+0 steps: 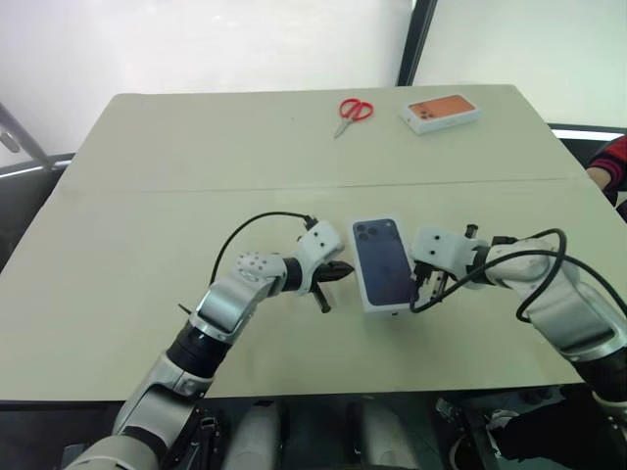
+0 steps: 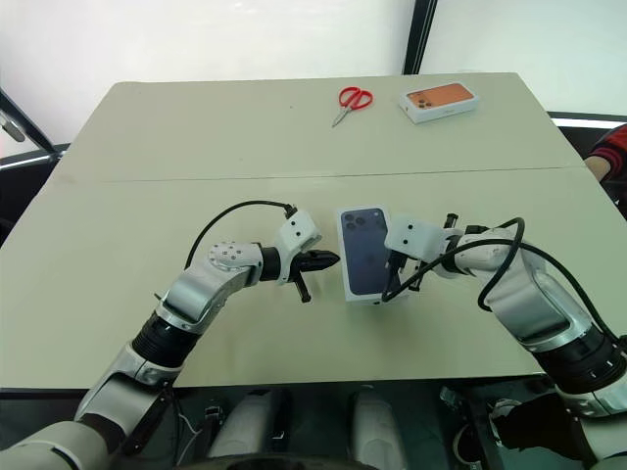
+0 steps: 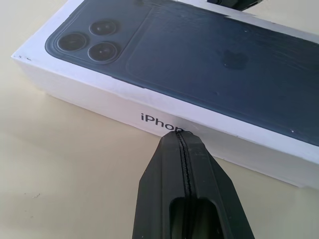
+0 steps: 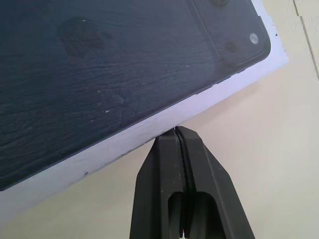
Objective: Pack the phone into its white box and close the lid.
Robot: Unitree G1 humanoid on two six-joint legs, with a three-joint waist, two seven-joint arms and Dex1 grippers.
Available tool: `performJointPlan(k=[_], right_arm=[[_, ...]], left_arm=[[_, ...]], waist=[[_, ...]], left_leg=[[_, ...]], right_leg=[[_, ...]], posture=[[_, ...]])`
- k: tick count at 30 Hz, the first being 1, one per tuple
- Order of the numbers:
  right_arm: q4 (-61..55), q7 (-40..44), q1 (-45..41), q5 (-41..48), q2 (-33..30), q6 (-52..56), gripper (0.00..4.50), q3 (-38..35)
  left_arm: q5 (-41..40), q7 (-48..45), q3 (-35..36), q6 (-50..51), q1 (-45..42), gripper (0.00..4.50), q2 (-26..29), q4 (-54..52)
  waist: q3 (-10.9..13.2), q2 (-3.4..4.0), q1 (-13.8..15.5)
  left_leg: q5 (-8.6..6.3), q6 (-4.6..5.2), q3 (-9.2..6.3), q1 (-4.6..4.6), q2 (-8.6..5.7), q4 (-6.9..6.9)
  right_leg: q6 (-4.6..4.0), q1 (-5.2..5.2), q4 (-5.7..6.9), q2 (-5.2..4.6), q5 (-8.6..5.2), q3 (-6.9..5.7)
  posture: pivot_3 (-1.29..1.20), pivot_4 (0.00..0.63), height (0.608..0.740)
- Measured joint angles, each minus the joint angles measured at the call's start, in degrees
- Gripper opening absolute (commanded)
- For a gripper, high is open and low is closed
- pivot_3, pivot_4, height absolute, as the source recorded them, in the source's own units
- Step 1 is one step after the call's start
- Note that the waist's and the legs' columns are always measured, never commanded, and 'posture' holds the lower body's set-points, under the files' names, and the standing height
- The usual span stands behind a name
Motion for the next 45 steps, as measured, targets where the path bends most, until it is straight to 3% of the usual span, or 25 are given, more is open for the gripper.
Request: performJointPlan(k=[13, 20, 26, 34, 42, 45], right_arm=[[0.07, 0.88, 0.43, -1.00, 0.04, -0.33, 0.02, -1.08], [-0.04, 4.24, 3.61, 3.43, -2.35, -4.40, 0.02, -11.21], [-4.77, 9.32, 7.73, 11.06, -2.35, -3.30, 0.02, -15.27], [-10.19, 8.98, 13.90, 11.54, -2.55, -1.67, 0.02, -12.46], [-10.92, 5.71, 14.32, 9.81, -1.87, -1.78, 0.02, -10.58], [-9.43, 3.01, 12.37, 9.71, 1.35, -1.44, 0.02, -10.52]], left_arm=[[0.29, -0.02, 0.01, 0.04, 0.21, 0.00, 0.02, -0.48], [-2.98, 1.70, 7.05, 0.18, -3.63, 0.00, -1.41, 0.61], [-1.56, 4.91, 6.85, -1.62, -10.73, 0.00, -6.70, 9.59], [3.30, 4.69, 1.78, -2.16, -15.07, 0.00, -8.61, 20.83], [3.74, 3.76, 1.88, -1.18, -12.66, 0.00, -7.50, 17.92], [2.91, 4.44, 4.45, -1.58, -9.52, 0.00, -6.39, 14.82]], waist=[[0.00, 0.00, -0.05], [0.00, -0.02, 0.30], [0.00, -0.02, 0.92], [-0.03, -0.04, 1.09], [-0.17, -0.17, 1.01], [-0.18, -0.18, 0.55]], left_leg=[[0.00, 0.00, 0.00, 0.00, 0.00, 0.00], [0.00, 0.00, -0.02, 0.02, -0.01, 0.05], [0.00, 0.00, 0.00, 0.05, -0.13, 0.07], [0.00, 0.00, -0.02, 0.15, -0.15, 0.08], [0.00, 0.00, -0.06, 0.37, -0.07, 0.05], [0.00, -0.01, -0.05, 0.36, 0.01, 0.03]], right_leg=[[0.00, 0.00, 0.00, 0.00, 0.00, 0.00], [0.01, 0.06, -0.01, 0.00, 0.00, -0.04], [0.01, 0.09, 0.00, 0.01, 0.00, -0.04], [0.01, 0.22, 0.00, 0.03, 0.00, -0.05], [0.03, 0.44, -0.04, 0.05, -0.01, -0.06], [0.03, 0.39, -0.01, 0.05, -0.01, -0.03]], posture=[[0.00, 0.150, 0.740], [0.00, 0.150, 0.740], [0.00, 0.150, 0.740], [0.00, 0.150, 0.740], [0.00, 0.150, 0.740], [0.00, 0.150, 0.740]])
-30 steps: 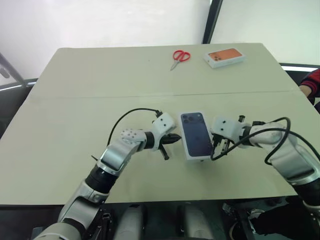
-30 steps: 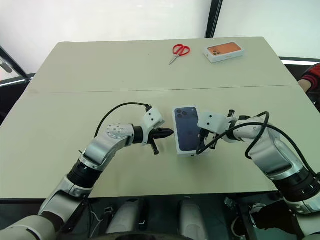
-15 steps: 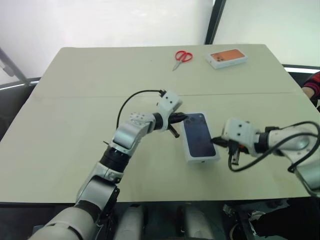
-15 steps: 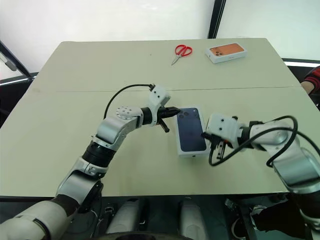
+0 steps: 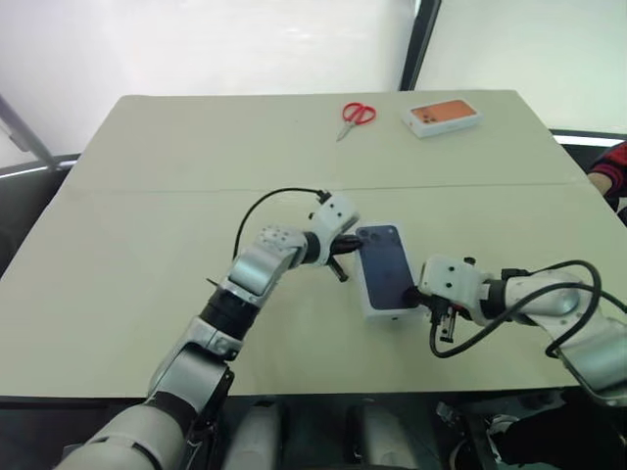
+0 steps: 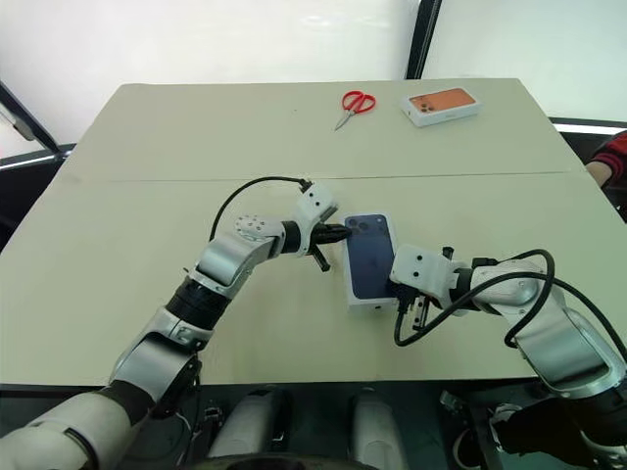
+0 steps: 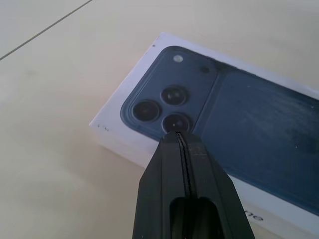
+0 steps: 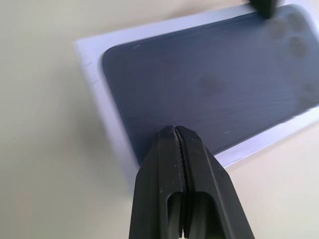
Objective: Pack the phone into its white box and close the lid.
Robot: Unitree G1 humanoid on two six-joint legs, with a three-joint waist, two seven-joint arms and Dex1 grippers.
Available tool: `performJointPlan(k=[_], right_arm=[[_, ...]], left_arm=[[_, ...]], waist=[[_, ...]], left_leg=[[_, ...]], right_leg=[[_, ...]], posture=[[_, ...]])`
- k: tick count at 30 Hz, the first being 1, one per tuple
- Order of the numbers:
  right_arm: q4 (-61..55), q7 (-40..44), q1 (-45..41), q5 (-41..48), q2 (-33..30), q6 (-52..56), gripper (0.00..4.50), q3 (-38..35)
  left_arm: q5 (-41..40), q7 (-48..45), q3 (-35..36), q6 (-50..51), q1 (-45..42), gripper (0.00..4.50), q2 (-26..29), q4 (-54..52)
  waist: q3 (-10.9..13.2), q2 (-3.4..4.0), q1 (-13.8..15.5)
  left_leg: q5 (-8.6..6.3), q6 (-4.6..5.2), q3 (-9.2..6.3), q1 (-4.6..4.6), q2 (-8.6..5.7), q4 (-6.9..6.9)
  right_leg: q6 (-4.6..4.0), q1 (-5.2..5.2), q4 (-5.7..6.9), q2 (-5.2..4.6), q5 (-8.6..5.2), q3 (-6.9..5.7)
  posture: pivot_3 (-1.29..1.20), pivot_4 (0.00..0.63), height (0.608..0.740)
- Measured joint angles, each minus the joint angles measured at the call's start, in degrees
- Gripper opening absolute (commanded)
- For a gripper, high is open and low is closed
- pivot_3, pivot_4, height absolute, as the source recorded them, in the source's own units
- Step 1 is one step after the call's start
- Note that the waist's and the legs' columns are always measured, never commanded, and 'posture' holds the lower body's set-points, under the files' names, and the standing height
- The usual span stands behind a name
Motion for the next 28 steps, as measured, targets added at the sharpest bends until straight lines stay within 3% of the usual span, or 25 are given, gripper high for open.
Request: performJointPlan(k=[3, 6, 13, 18, 28], right_arm=[[3.23, -5.19, -4.83, -0.45, 5.04, -0.52, 0.02, -1.12], [8.85, -10.69, -11.09, 0.12, 11.93, -2.47, 0.02, -4.78], [18.36, -12.85, -15.82, 5.29, 19.76, -2.60, 0.02, -8.81], [24.04, -11.37, -16.82, 5.49, 21.13, -5.06, 0.02, -8.25], [28.29, -7.65, -19.24, 7.31, 22.36, -7.83, 0.02, -6.41]], left_arm=[[-1.64, 1.71, 5.63, -0.12, 4.09, 0.00, 2.48, -3.45], [-3.76, 2.40, 13.02, -1.37, 9.52, 0.00, 8.52, -11.10], [-7.56, 2.47, 26.72, -2.64, 20.53, 0.00, 18.53, -17.25], [-8.76, 2.70, 32.63, -3.89, 25.80, 0.00, 22.36, -18.93], [-10.01, 4.53, 36.15, -5.19, 32.58, 0.00, 23.97, -23.39]], waist=[[0.02, 0.01, -0.82], [0.04, 0.01, -1.26], [0.04, 0.00, 0.13], [0.05, 0.02, 0.33], [0.05, 0.03, -0.64]], left_leg=[[0.05, -0.08, -0.01, -0.10, 0.03, -0.07], [0.30, -0.53, 0.03, -0.20, 0.09, -0.19], [0.11, -0.19, 0.01, -0.28, -0.05, -0.06], [0.09, -0.17, 0.02, -0.29, -0.03, -0.09], [0.09, -0.16, 0.01, -0.28, 0.01, -0.12]], right_leg=[[0.00, -0.20, 0.09, 0.01, 0.00, 0.01], [-0.02, -0.42, 0.12, 0.06, 0.01, 0.06], [-0.02, -0.31, 0.02, -0.13, 0.01, 0.02], [-0.02, -0.36, 0.03, -0.12, 0.01, 0.02], [-0.03, -0.38, 0.05, -0.09, 0.01, 0.02]], posture=[[0.00, 0.150, 0.740], [0.00, 0.150, 0.740], [0.00, 0.150, 0.740], [0.00, 0.150, 0.740], [0.00, 0.150, 0.740]])
